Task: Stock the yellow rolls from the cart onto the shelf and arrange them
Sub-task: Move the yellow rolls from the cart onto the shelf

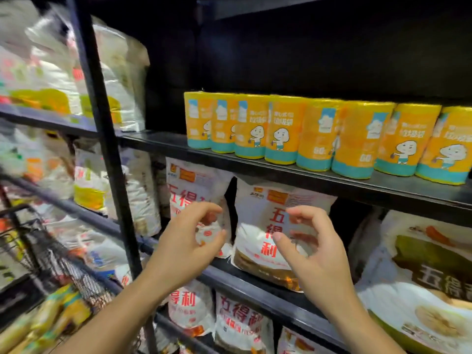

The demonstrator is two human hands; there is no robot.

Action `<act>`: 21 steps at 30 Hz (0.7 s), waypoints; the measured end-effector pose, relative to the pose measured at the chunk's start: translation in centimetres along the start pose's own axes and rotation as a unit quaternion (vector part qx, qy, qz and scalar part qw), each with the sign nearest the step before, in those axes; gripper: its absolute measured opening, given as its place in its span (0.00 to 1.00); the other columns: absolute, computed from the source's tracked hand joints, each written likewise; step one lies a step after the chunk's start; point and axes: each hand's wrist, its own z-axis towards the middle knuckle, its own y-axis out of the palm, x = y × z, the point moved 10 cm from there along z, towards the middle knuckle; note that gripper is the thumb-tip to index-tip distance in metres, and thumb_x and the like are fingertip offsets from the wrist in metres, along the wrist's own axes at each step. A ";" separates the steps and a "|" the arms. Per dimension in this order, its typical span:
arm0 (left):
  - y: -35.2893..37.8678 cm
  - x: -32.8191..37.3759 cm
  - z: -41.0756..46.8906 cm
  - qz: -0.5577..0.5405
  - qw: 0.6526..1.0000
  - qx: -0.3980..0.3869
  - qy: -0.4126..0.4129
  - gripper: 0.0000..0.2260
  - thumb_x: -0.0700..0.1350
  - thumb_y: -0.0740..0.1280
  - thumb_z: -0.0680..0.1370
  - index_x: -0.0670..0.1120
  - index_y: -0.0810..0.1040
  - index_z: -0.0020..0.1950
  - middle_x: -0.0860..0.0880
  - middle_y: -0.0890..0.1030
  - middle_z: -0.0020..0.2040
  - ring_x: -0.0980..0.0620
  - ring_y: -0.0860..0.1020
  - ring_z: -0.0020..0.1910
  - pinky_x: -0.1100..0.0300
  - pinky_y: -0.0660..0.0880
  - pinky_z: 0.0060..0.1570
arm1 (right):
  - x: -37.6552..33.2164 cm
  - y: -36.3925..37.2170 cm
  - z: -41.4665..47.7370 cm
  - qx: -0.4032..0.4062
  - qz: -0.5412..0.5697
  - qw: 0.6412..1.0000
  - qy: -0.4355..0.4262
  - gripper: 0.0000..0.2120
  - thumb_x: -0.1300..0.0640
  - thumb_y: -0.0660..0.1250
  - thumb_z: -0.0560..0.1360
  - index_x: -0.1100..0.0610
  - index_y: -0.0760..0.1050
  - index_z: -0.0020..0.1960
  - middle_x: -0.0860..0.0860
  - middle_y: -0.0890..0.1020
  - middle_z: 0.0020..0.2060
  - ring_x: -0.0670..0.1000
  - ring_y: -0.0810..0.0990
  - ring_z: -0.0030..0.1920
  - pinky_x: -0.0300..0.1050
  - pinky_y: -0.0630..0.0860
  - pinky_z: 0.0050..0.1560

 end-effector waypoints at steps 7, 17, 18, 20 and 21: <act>-7.6 -14.1 -5.2 0.006 0.994 0.012 -0.104 0.14 0.49 0.70 0.75 0.61 0.75 0.58 0.64 0.76 0.50 0.64 0.75 0.53 0.72 0.70 0.49 | 1.9 17.4 -2.1 -0.135 0.046 0.986 0.086 0.17 0.58 0.75 0.72 0.43 0.75 0.55 0.37 0.77 0.52 0.41 0.77 0.57 0.41 0.78 0.54; -18.1 -31.9 -14.1 0.055 0.966 0.042 -0.247 0.14 0.53 0.67 0.76 0.58 0.73 0.60 0.65 0.73 0.52 0.66 0.73 0.53 0.67 0.72 0.53 | 1.0 41.0 -3.8 -0.272 0.117 0.945 0.136 0.13 0.65 0.72 0.73 0.51 0.76 0.52 0.49 0.79 0.48 0.42 0.79 0.45 0.34 0.77 0.43; -19.0 -33.5 -15.3 0.061 0.961 0.045 -0.264 0.13 0.53 0.67 0.76 0.59 0.73 0.60 0.66 0.72 0.52 0.66 0.72 0.53 0.66 0.72 0.53 | 1.0 43.3 -4.1 -0.290 0.122 0.938 0.144 0.13 0.66 0.72 0.73 0.52 0.76 0.53 0.52 0.79 0.46 0.42 0.78 0.41 0.33 0.76 0.41; -20.5 -36.5 -17.6 0.052 0.951 0.058 -0.299 0.12 0.51 0.68 0.76 0.59 0.72 0.58 0.66 0.71 0.52 0.67 0.72 0.53 0.67 0.71 0.53 | 1.2 47.8 -4.9 -0.325 0.134 0.922 0.161 0.13 0.68 0.72 0.73 0.54 0.76 0.52 0.56 0.78 0.44 0.42 0.76 0.36 0.32 0.75 0.39; -21.2 -37.8 -18.7 0.047 0.945 0.066 -0.317 0.12 0.50 0.69 0.76 0.59 0.72 0.57 0.66 0.72 0.51 0.67 0.72 0.52 0.69 0.70 0.52 | 1.3 49.9 -5.4 -0.342 0.136 0.915 0.164 0.13 0.69 0.72 0.73 0.54 0.76 0.52 0.57 0.78 0.44 0.42 0.75 0.35 0.31 0.75 0.39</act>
